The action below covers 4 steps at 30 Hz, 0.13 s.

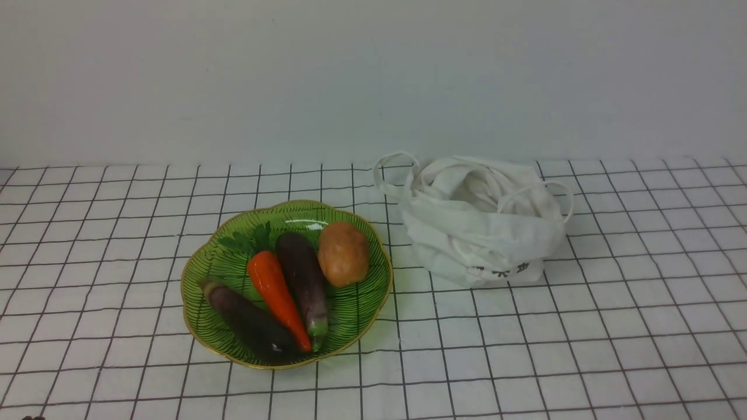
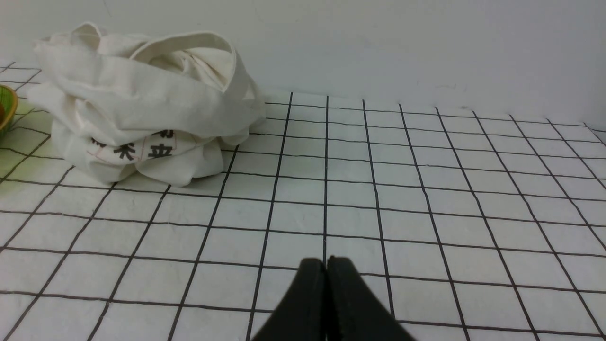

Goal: Take vegetables from bag on white checkered tablecloth place on plate.

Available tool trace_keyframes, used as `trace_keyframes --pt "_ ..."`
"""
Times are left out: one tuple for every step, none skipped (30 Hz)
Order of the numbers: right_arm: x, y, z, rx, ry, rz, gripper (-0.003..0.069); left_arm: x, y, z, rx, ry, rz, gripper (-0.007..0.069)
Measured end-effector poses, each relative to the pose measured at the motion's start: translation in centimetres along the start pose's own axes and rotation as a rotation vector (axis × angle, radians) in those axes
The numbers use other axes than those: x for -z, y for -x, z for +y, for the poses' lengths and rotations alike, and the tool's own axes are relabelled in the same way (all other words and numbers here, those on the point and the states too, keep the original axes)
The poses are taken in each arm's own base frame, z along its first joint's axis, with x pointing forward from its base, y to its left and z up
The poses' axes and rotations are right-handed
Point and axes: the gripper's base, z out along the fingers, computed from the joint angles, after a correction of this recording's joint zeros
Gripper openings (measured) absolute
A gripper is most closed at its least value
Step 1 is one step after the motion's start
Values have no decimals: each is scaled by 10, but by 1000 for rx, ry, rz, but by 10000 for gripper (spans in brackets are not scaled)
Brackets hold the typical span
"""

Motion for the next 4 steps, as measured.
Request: trace_keyframes --pt "0 0 0 0 0 0 -14 0 0 0 0 0 0 -8" --pt "0 0 0 0 0 0 -14 0 0 0 0 0 0 -8" --pt "0 0 0 0 0 0 -14 0 0 0 0 0 0 -8" --pt "0 0 0 0 0 0 -14 0 0 0 0 0 0 -8"
